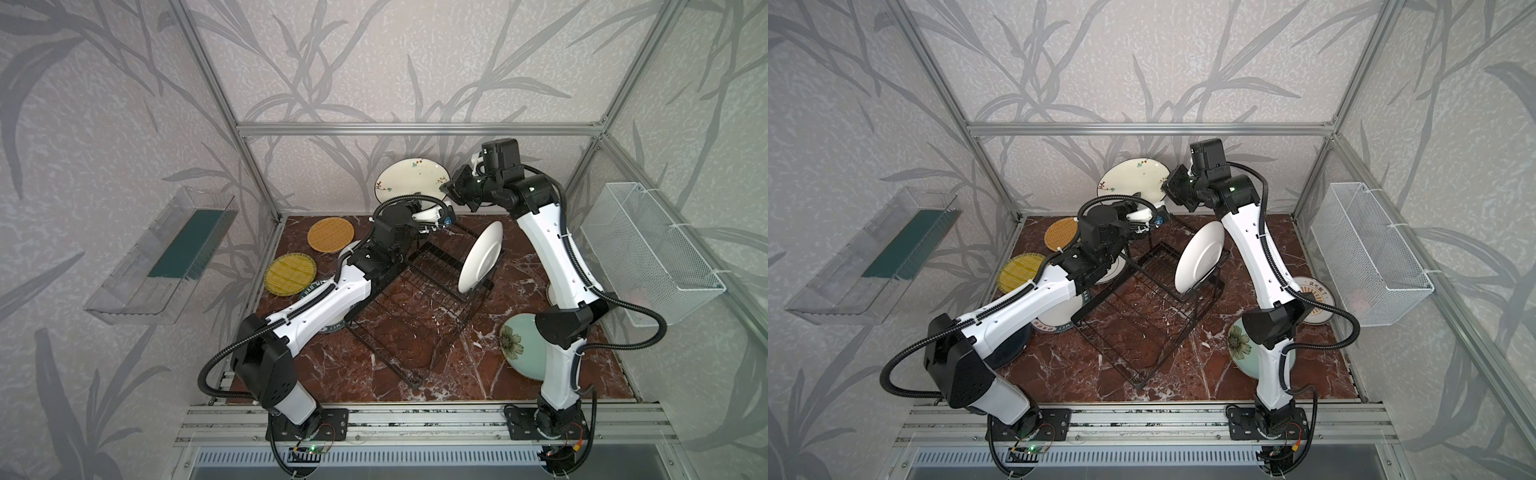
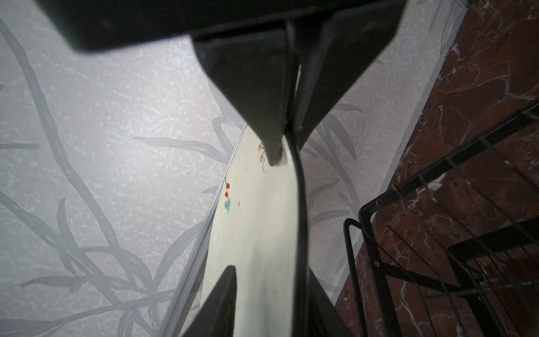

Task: Load plates into a dish rack
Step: Place the plate on the dish rack.

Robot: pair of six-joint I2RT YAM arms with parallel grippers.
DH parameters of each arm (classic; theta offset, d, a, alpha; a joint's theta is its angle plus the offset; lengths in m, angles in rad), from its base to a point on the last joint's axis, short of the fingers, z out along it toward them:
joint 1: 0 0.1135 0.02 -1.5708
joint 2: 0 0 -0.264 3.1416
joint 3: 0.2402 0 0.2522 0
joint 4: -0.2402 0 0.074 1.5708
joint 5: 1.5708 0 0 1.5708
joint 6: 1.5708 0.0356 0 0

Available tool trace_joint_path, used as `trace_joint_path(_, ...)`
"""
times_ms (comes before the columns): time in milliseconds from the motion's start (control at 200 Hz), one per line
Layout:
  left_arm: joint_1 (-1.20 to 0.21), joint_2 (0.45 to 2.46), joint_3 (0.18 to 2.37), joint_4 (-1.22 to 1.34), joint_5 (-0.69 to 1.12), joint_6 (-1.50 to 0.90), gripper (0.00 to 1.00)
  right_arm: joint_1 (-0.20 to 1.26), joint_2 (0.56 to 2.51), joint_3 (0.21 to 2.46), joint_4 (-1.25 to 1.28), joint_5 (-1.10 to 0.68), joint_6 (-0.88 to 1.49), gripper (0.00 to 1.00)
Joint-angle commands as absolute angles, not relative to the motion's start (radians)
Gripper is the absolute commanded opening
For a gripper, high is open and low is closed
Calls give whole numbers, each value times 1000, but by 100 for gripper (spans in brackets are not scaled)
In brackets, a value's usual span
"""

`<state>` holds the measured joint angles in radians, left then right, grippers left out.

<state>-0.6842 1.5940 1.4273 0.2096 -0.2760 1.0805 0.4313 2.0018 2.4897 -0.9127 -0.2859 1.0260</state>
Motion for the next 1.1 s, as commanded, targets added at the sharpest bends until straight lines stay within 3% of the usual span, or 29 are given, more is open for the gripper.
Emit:
trace_joint_path(0,-677,1607,1470,266,-311,1097,30,438,1914,2494,-767,-331,1043,0)
trace_joint_path(85,-682,1605,1470,285,-323,1095,19,439,1914,2495,-760,-331,1033,0)
trace_joint_path(180,-687,1603,1474,298,-334,1096,0,439,1917,2499,-753,-330,1029,0)
trace_joint_path(410,-707,1589,1472,376,-365,1159,0,439,1943,2532,-740,-343,1025,0)
trace_joint_path(605,-731,1562,1471,385,-372,1184,0,425,1969,2563,-713,-343,990,45)
trace_joint_path(925,-828,1426,1503,190,-411,1034,0,317,2064,2729,-642,-371,912,85)
trace_joint_path(1095,-859,1335,1572,-55,-410,751,0,219,2043,2661,-508,-488,906,93)
